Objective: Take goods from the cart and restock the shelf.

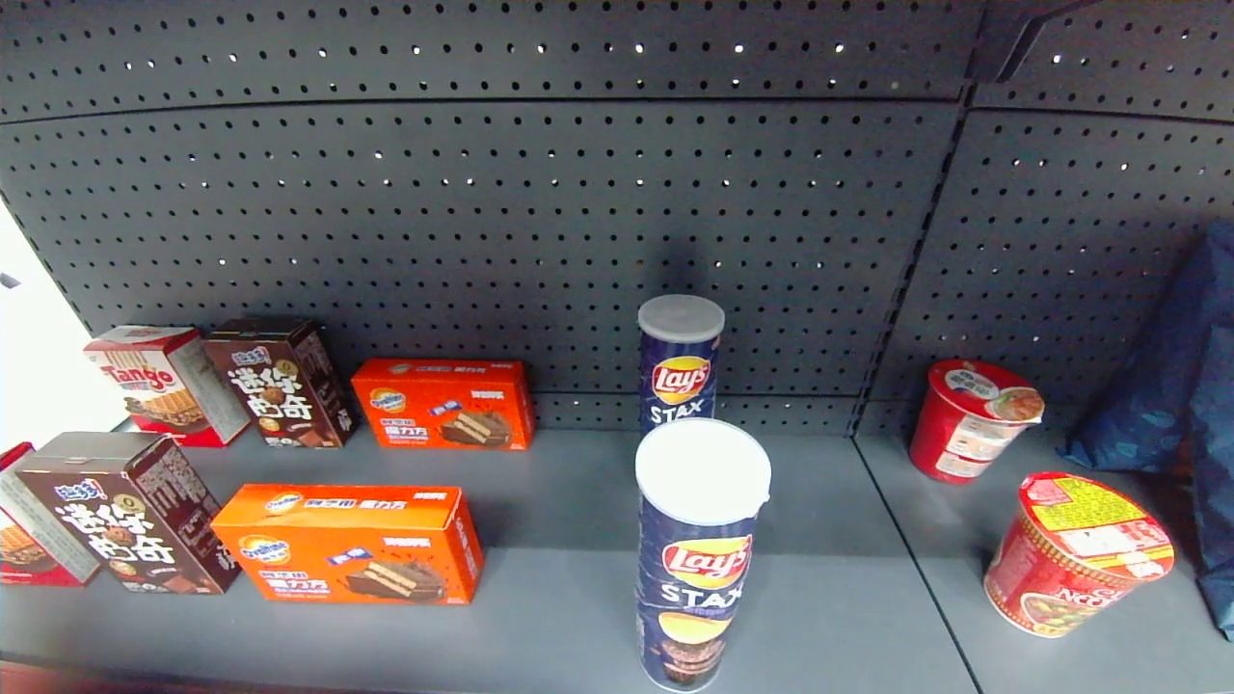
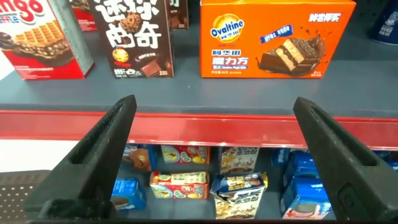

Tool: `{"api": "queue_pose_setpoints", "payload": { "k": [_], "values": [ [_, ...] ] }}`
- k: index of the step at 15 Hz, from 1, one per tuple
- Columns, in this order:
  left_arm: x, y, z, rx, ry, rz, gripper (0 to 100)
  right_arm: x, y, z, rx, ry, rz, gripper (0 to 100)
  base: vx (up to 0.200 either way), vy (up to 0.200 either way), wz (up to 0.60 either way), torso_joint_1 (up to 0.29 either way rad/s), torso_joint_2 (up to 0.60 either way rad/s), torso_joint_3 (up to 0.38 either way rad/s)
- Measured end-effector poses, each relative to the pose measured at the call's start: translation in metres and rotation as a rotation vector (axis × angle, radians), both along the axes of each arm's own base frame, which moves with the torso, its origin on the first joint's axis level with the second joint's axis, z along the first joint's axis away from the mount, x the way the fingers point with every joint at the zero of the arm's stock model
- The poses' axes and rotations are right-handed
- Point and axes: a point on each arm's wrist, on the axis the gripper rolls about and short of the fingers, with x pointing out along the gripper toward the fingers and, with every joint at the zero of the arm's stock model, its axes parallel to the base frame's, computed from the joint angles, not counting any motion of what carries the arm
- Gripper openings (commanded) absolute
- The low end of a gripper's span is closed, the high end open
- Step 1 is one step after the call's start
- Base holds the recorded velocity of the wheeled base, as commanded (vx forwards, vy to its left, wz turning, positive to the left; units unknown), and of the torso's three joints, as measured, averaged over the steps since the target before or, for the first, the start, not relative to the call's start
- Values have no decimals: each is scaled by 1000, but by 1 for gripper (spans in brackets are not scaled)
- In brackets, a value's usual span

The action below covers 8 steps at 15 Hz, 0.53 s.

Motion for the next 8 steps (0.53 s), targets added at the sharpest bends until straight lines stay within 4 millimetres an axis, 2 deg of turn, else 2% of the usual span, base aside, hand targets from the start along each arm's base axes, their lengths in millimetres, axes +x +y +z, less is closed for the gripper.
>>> {"api": "queue_pose_setpoints", "payload": {
  "k": [8],
  "values": [
    [0, 0, 0, 0, 0, 0, 100, 0, 0, 0, 0, 0, 0, 100, 0, 0, 0, 0, 0, 0]
  ]
}}
